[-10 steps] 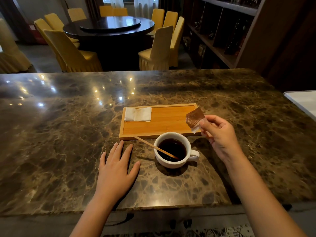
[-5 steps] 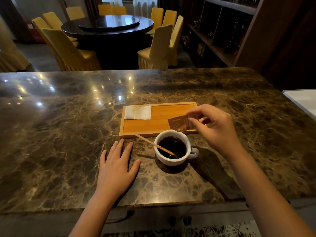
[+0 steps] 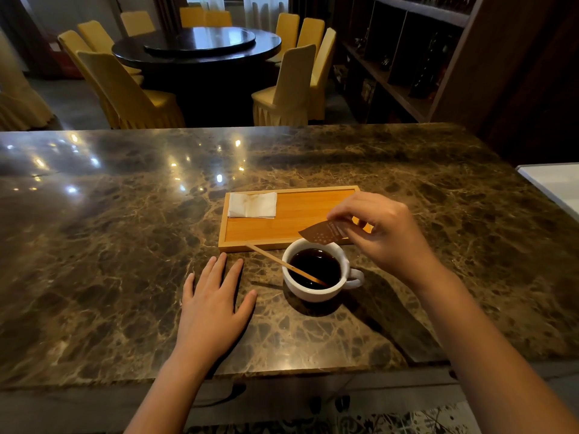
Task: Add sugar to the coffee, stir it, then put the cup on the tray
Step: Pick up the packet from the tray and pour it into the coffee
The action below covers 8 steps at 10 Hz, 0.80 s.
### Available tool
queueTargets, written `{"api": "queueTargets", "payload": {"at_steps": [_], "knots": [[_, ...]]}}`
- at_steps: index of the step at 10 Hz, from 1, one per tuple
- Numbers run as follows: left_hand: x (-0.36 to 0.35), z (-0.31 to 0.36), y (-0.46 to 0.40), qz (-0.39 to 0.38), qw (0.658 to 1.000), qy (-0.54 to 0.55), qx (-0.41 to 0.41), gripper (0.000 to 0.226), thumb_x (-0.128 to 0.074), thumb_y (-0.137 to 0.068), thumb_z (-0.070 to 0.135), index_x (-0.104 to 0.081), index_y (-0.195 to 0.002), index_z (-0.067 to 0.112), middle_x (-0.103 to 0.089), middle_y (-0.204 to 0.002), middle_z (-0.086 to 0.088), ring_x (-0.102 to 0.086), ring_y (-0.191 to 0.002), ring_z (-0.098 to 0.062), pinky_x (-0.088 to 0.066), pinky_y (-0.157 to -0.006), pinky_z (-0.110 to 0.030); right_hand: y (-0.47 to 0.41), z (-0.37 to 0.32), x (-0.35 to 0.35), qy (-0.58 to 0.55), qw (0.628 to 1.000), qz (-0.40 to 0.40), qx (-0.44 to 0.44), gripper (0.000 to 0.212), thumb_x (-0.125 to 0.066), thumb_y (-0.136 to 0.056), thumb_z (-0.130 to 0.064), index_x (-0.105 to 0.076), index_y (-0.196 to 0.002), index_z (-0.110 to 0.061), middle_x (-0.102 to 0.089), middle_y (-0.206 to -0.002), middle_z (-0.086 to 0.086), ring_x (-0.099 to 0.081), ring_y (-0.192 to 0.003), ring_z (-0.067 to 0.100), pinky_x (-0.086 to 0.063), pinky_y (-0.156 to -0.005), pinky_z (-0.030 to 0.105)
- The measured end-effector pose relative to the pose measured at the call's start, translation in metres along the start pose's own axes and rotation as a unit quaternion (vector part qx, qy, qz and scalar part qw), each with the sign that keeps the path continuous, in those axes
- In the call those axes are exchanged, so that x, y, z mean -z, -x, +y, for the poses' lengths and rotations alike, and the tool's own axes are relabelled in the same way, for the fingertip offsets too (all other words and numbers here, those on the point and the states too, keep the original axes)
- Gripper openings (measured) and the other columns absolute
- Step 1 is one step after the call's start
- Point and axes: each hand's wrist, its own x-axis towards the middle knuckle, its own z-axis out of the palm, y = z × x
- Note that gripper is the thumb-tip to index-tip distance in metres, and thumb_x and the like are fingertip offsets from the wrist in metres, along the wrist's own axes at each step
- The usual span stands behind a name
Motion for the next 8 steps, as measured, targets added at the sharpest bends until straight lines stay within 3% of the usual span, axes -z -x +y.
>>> {"api": "queueTargets", "payload": {"at_steps": [2, 3, 4, 7, 8], "knots": [[-0.001, -0.001, -0.001, 0.001, 1.000, -0.001, 0.001, 0.064, -0.030, -0.087, 0.057, -0.017, -0.144, 0.032, -0.012, -0.158, 0.000, -0.003, -0.145, -0.014, 0.001, -0.118, -0.046, 0.002, 0.003, -0.002, 0.009, 1.000, -0.016, -0.008, 0.009, -0.068, -0.079, -0.001, -0.071, -0.085, -0.008, -0.070, -0.083, 0.006, -0.059, -0.080, 0.019, -0.040, -0.068, 0.023], [-0.002, -0.001, -0.001, 0.004, 1.000, -0.002, 0.000, 0.064, -0.029, -0.087, 0.058, -0.018, -0.144, 0.032, -0.013, -0.158, 0.000, -0.004, -0.145, -0.014, 0.000, -0.118, -0.046, 0.004, 0.004, -0.003, 0.012, 0.999, -0.028, -0.014, 0.008, -0.069, -0.079, -0.003, -0.071, -0.084, -0.009, -0.070, -0.084, 0.006, -0.060, -0.081, 0.022, -0.045, -0.069, 0.028], [-0.002, -0.001, 0.000, 0.005, 1.000, -0.001, -0.002, 0.064, -0.029, -0.087, 0.058, -0.018, -0.144, 0.032, -0.013, -0.158, 0.000, -0.004, -0.145, -0.014, 0.000, -0.118, -0.046, 0.005, 0.009, -0.003, 0.008, 0.999, -0.032, -0.037, 0.008, -0.069, -0.079, -0.004, -0.071, -0.084, -0.009, -0.069, -0.083, 0.004, -0.057, -0.080, 0.018, -0.037, -0.067, 0.016], [-0.002, -0.001, -0.001, 0.004, 1.000, -0.004, 0.001, 0.064, -0.028, -0.087, 0.058, -0.017, -0.144, 0.032, -0.012, -0.158, 0.000, -0.003, -0.145, -0.013, 0.001, -0.118, -0.045, 0.011, 0.016, -0.004, 0.003, 0.996, -0.025, -0.091, 0.010, -0.068, -0.079, -0.004, -0.071, -0.084, -0.011, -0.070, -0.084, 0.003, -0.058, -0.081, 0.015, -0.034, -0.066, 0.012], [-0.002, -0.001, 0.000, 0.002, 1.000, -0.005, -0.001, 0.064, -0.028, -0.087, 0.058, -0.017, -0.144, 0.032, -0.012, -0.158, 0.000, -0.003, -0.145, -0.013, 0.001, -0.118, -0.045, 0.013, 0.017, -0.006, -0.033, 0.993, 0.009, -0.113, 0.011, -0.068, -0.078, -0.003, -0.072, -0.082, -0.013, -0.067, -0.079, -0.004, -0.054, -0.072, 0.003, -0.035, -0.062, 0.006]]}}
